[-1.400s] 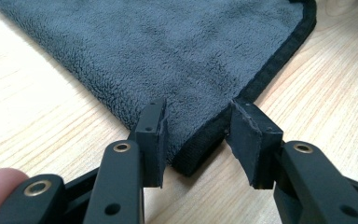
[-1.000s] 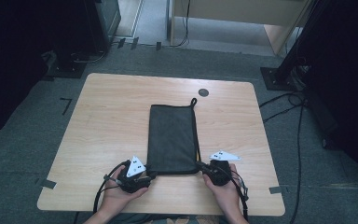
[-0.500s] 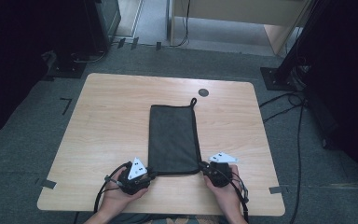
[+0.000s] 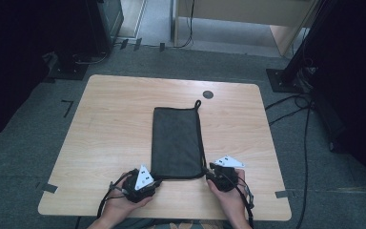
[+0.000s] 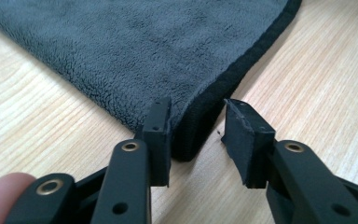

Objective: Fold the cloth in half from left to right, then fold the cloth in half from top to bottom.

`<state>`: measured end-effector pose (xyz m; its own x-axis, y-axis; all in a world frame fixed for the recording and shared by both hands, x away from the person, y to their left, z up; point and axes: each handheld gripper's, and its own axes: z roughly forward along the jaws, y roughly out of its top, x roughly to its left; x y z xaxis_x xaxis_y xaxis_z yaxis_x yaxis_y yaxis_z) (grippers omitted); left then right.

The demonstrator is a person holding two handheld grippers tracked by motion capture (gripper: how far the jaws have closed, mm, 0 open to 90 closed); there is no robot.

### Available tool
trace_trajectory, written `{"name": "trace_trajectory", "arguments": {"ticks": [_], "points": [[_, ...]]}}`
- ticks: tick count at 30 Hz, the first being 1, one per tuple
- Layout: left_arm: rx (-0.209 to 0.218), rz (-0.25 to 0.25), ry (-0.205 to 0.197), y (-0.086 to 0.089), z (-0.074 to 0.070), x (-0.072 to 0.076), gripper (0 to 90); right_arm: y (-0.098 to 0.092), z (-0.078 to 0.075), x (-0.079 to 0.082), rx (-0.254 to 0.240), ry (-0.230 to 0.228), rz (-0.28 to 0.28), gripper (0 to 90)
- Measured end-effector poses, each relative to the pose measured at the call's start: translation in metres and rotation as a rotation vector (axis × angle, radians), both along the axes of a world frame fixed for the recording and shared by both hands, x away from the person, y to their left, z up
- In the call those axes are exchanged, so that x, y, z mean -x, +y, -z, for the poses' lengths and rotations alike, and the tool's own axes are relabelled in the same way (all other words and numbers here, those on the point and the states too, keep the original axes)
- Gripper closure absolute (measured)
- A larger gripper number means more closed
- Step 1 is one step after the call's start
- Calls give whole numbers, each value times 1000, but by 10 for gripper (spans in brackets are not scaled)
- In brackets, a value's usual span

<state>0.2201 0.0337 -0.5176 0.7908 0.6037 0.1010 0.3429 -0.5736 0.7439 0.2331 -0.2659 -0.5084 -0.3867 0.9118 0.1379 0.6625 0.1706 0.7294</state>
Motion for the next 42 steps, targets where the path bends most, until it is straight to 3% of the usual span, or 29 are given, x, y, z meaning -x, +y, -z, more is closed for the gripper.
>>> {"name": "trace_trajectory", "arguments": {"ticks": [4, 8, 11, 15, 18, 19, 20, 21, 22, 27, 29, 34, 40, 42], "points": [[-9, -17, -11, 1, 0, 0, 662, 3, 4, -3, 5, 16, -16, 635], [-22, -10, -14, 4, -1, 0, 746, 1, 6, -6, -53, 53, -23, 765], [-40, 2, -16, 6, -2, 1, 791, 5, 5, -4, -34, 51, -41, 837], [-35, 27, 14, 10, -4, 5, 822, 7, 2, 4, -21, 77, -64, 854], [-1, 68, 46, 15, -4, 8, 793, 6, 1, 13, -18, 84, -80, 841], [10, 77, 51, 16, -4, 7, 747, 5, 0, 14, -5, 77, -81, 809], [65, 90, 93, 18, -5, 5, 698, 5, -1, 14, 0, 66, -80, 766], [95, 95, 113, 19, -6, 3, 627, 3, -4, 13, -7, 44, -68, 675], [128, 101, 130, 20, -8, 1, 594, 2, -6, 12, -15, 36, -64, 644], [237, 110, 138, 29, -20, -8, 487, -7, -22, -4, -55, -34, -24, 549], [274, 93, 157, 32, -27, -19, 483, -9, -28, -14, -57, -60, -17, 540], [281, 6, 125, 30, -36, -43, 478, -6, -34, -41, -66, -80, -16, 528], [216, -151, 76, 21, -30, -83, 477, 5, -33, -78, -51, -93, -27, 518], [223, -202, 90, 20, -27, -98, 479, 6, -32, -88, -45, -94, -21, 517]]}}
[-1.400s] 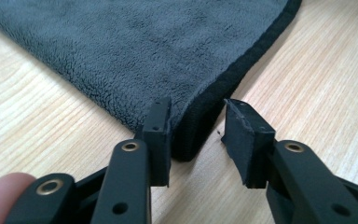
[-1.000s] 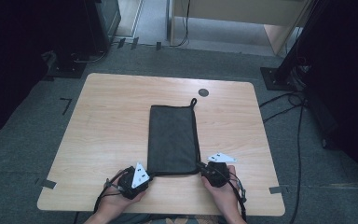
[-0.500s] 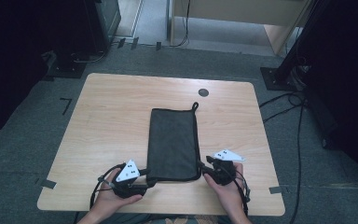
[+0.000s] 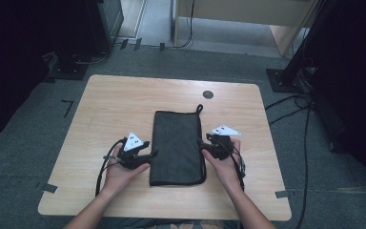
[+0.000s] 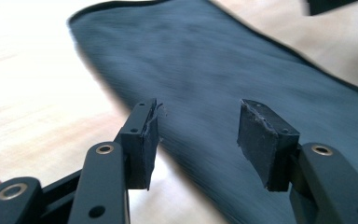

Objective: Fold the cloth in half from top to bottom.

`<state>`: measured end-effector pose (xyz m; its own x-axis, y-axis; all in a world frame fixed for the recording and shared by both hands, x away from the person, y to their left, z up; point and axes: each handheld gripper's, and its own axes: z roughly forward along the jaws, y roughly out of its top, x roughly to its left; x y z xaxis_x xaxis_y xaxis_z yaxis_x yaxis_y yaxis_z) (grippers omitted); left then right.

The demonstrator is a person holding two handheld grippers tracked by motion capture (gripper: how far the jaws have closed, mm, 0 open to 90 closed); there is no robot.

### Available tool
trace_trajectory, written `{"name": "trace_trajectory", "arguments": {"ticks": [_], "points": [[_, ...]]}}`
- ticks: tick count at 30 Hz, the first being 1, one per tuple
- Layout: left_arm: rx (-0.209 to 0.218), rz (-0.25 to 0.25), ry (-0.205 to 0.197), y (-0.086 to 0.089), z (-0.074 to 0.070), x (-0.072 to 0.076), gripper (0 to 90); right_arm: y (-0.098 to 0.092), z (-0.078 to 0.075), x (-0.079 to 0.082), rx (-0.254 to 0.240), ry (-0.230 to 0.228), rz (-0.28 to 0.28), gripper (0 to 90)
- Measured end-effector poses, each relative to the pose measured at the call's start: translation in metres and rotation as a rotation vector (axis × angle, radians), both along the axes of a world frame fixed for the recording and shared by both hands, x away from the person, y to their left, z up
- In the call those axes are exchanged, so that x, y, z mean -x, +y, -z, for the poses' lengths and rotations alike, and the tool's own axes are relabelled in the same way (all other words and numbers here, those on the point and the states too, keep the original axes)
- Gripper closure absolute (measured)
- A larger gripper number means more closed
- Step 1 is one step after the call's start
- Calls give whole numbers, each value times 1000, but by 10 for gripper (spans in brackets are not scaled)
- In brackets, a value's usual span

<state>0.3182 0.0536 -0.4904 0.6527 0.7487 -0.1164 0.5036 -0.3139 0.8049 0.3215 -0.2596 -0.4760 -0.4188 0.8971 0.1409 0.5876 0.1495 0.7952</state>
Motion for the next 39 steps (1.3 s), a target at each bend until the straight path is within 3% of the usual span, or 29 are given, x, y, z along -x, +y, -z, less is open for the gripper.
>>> {"name": "trace_trajectory", "arguments": {"ticks": [2, 5, 9, 11, 16, 19, 20, 24, 26, 30, 33, 37, 39], "points": [[24, -75, 39, -1, 4, -20, 486, 1, 1, -12, 5, 6, 9, 516], [7, -139, 29, -6, 6, -45, 492, 2, 3, -33, 2, 21, 21, 516], [21, -183, 40, -13, 7, -73, 496, 2, 6, -61, -26, 56, 46, 517], [63, -202, 57, -17, 11, -89, 501, 2, 9, -75, -39, 65, 46, 516], [33, -247, 96, -33, 24, -115, 510, 4, 25, -102, -61, 95, 81, 519], [-20, -258, 74, -43, 25, -124, 511, 2, 38, -114, -99, 129, 125, 515], [-29, -258, 68, -45, 25, -127, 511, 0, 42, -118, -95, 116, 137, 513], [-26, -283, 92, -47, 25, -138, 506, -6, 43, -128, -100, 108, 169, 507], [-27, -292, 96, -47, 26, -142, 506, -7, 43, -131, -110, 113, 160, 509], [-23, -284, 116, -46, 25, -149, 513, -3, 42, -135, -70, 104, 116, 514], [4, -301, 132, -43, 24, -153, 544, 0, 44, -139, -113, 106, 82, 547], [-45, -280, 105, -47, 25, -154, 613, 2, 44, -143, -134, 122, 98, 583], [-50, -272, 99, -48, 25, -154, 631, 3, 43, -145, -121, 128, 104, 620]]}}
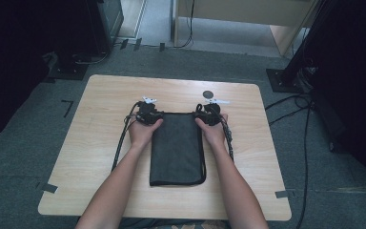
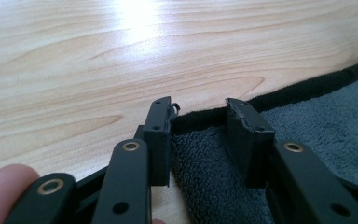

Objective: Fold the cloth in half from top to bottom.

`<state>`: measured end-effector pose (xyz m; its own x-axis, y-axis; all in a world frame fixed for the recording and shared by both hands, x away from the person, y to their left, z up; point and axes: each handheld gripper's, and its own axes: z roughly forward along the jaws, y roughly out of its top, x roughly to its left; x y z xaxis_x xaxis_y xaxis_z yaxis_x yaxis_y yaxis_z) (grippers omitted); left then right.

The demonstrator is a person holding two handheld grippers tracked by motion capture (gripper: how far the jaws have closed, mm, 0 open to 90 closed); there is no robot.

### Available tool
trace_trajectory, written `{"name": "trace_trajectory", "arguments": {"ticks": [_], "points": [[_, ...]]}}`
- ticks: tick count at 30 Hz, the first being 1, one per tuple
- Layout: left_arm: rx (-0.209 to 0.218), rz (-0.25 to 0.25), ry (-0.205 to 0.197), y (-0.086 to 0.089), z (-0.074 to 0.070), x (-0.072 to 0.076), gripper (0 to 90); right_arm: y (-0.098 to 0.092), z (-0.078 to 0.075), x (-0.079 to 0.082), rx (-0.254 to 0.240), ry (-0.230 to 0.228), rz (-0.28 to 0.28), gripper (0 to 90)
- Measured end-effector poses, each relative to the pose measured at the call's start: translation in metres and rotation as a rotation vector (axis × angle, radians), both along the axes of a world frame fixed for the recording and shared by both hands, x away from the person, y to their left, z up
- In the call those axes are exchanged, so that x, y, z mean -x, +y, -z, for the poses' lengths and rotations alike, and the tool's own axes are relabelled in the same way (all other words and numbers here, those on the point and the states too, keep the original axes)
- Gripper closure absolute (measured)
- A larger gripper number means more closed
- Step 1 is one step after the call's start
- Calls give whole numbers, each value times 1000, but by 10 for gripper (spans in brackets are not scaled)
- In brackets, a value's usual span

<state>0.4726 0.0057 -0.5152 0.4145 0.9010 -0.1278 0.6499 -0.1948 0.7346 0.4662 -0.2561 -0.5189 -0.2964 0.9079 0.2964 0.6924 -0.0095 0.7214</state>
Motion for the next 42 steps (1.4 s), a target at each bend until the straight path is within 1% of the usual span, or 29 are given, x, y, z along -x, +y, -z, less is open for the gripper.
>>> {"name": "trace_trajectory", "arguments": {"ticks": [2, 5, 7, 8, 9, 10, 11, 13, 16, 18, 20, 22, 24, 26, 29, 30, 33, 37, 39, 41, 42], "points": [[14, -2, 10, 2, 0, -1, 651, 4, -1, 0, 43, -4, -11, 665], [17, -4, 9, 2, 0, 0, 670, 9, -2, 1, 99, -11, -22, 687], [24, -6, 12, 3, 0, 1, 674, 9, -2, 2, 101, -12, -22, 688], [29, -2, 16, 5, 0, 1, 674, 9, -2, 2, 94, -10, -20, 687], [44, -6, 23, 7, 0, 1, 671, 8, -2, 1, 86, -7, -20, 683], [55, -9, 27, 9, 0, 1, 659, 6, -2, 1, 71, -8, -23, 662], [75, -15, 32, 11, 0, 1, 650, 4, -2, 1, 60, 1, -23, 639], [96, -13, 39, 13, 0, 1, 617, 0, -2, 1, 30, 1, -25, 603], [113, 1, 36, 15, 0, 0, 588, -6, 0, 2, -24, 6, -64, 573], [120, 4, 37, 15, 0, 0, 582, -9, 0, 2, -39, 13, -87, 560], [110, -1, 48, 14, 0, 1, 587, -11, 1, 3, -53, 14, -111, 549], [93, -12, 46, 13, 0, 1, 605, -10, 1, 3, -46, 11, -123, 551], [67, -19, 37, 10, -1, 2, 625, -9, 0, 3, -25, 8, -114, 583], [43, -10, 32, 9, -1, 3, 651, -6, -1, 5, 4, 7, -96, 613], [23, -6, 24, 8, -1, 4, 687, -1, -2, 8, 64, -7, -86, 662], [21, -3, 22, 7, -1, 5, 701, 0, -3, 8, 89, -10, -90, 673], [21, 5, 23, 8, -1, 5, 746, 2, -4, 10, 110, -1, -82, 728], [29, 17, 19, 9, -2, 4, 815, 2, -5, 9, 106, 9, -80, 815], [21, 29, 10, 9, -3, 5, 837, 3, -6, 9, 125, -2, -83, 838], [7, 43, 10, 9, -6, 3, 846, 5, -7, 8, 138, -11, -81, 849], [7, 41, 8, 9, -7, 3, 848, 6, -8, 7, 149, -18, -80, 851]]}}
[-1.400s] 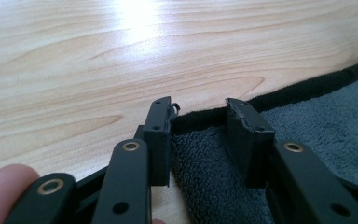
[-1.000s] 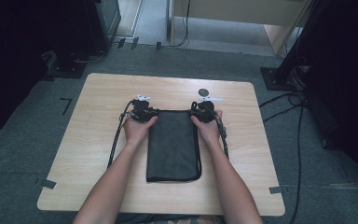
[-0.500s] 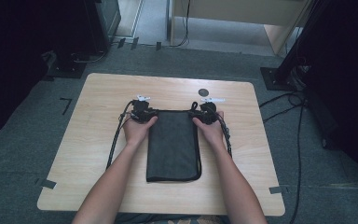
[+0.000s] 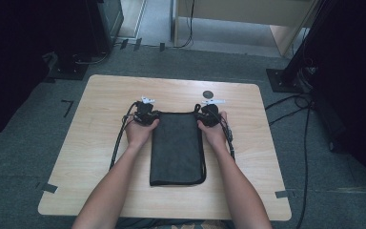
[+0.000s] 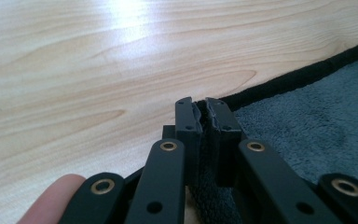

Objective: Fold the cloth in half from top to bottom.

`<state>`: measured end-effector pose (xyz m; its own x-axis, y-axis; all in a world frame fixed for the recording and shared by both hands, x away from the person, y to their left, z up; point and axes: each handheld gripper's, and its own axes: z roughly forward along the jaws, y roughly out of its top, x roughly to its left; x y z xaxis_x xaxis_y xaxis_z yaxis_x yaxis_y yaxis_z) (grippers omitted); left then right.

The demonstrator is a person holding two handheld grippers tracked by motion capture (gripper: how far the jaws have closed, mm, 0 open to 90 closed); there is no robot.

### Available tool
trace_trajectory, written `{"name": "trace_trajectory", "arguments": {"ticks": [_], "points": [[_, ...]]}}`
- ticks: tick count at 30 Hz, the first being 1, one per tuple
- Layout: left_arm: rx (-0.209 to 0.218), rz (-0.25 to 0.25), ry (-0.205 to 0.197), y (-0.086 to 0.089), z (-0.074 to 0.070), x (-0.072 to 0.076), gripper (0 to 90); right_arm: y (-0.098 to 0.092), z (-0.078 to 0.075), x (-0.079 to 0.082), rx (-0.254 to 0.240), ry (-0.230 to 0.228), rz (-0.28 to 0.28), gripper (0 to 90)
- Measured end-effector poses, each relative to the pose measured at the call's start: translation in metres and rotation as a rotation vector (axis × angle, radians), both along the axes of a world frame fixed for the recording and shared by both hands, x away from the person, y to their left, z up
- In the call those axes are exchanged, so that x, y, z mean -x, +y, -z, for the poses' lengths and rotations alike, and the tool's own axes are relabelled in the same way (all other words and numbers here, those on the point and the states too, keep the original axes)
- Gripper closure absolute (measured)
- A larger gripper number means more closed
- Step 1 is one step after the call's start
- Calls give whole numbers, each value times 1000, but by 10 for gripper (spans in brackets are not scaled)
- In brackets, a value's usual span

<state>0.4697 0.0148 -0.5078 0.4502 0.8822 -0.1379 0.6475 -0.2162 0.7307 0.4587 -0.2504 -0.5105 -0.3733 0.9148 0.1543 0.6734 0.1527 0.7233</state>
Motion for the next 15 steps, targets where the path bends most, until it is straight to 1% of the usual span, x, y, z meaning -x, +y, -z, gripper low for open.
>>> {"name": "trace_trajectory", "arguments": {"ticks": [2, 4, 5, 7, 10, 11, 12, 13, 14, 15], "points": [[-1, 4, -4, 1, -6, -2, 849, 2, -2, -2, 2, -7, 3, 853], [-10, -2, -8, 0, -11, -3, 849, 2, -5, -2, -2, -18, 10, 854], [-11, -4, -19, 1, -16, -4, 849, 2, -7, -2, -7, -23, 12, 854], [-18, 0, -22, 1, -22, -6, 849, 4, -13, -3, -4, -47, 14, 854], [-5, 0, -46, 3, -34, -7, 850, 4, -25, -3, -6, -80, 19, 854], [7, -1, -61, 5, -40, -6, 849, 4, -29, -3, -11, -88, 15, 854], [18, -6, -70, 5, -43, -5, 850, 3, -35, -3, -17, -106, 13, 854], [26, -8, -74, 6, -48, -4, 849, 3, -38, -3, -22, -114, 13, 854], [25, -4, -84, 7, -51, -3, 849, 2, -43, -2, -26, -131, 12, 854], [23, -1, -94, 7, -54, -1, 849, 2, -47, -1, -23, -135, 7, 854]]}}
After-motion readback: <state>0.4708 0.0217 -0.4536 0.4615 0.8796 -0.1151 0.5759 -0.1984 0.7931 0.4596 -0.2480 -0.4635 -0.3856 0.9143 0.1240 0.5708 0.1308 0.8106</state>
